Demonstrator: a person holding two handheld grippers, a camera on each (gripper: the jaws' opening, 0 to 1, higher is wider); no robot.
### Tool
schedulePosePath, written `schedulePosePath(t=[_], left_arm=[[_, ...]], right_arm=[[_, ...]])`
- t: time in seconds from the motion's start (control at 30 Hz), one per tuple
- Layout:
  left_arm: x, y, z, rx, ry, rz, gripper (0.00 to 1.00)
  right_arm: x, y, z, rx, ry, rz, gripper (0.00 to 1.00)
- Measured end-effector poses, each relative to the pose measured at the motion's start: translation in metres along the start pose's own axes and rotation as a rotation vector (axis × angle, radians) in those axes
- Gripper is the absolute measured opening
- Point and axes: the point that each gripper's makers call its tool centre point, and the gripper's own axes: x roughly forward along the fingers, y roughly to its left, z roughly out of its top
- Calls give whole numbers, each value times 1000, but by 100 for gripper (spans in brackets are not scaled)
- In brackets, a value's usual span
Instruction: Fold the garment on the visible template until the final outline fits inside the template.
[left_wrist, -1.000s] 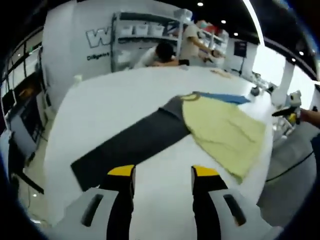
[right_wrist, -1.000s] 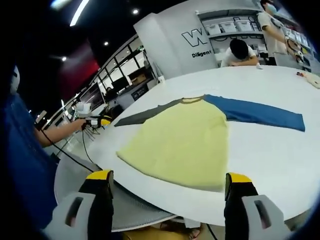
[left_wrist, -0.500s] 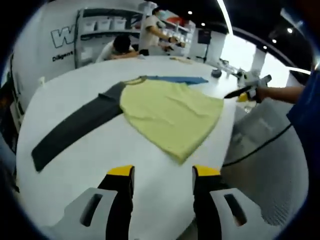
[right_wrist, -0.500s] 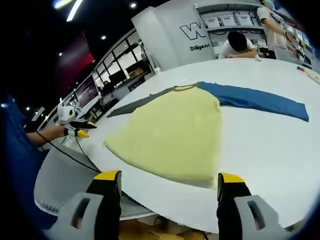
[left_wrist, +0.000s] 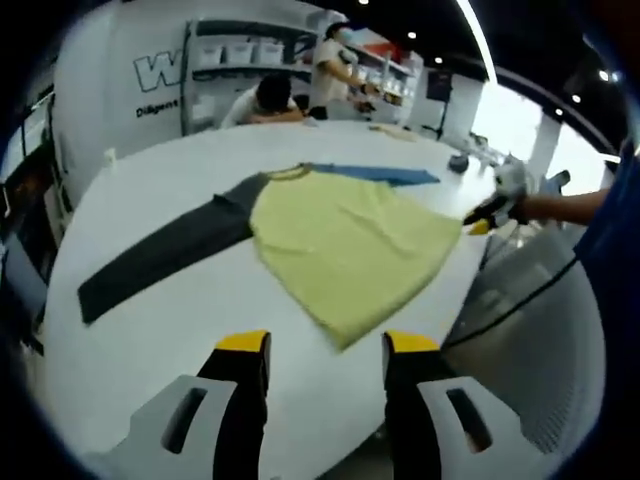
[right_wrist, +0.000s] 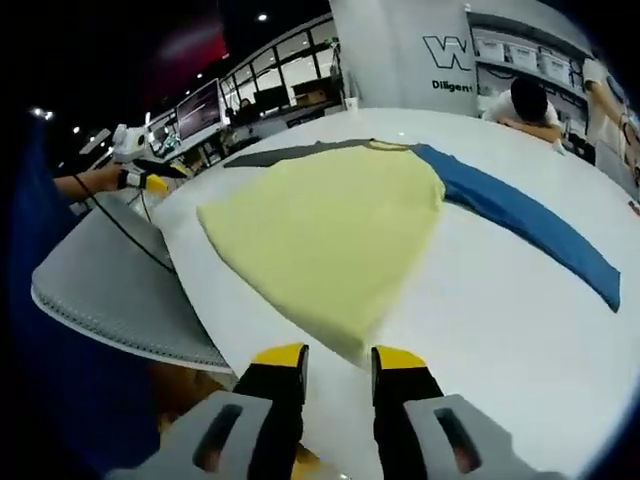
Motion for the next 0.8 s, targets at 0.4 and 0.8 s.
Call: schedulePosePath(t=[0.4,0.8], left_arm=[[10,-36,17,-22,-27,80,42],[6,-42,17,-31,-34,83,42]], right_arm=[[11,-16,11,-92,-15,94,0],[-24,27,101,385,-199,362,0]])
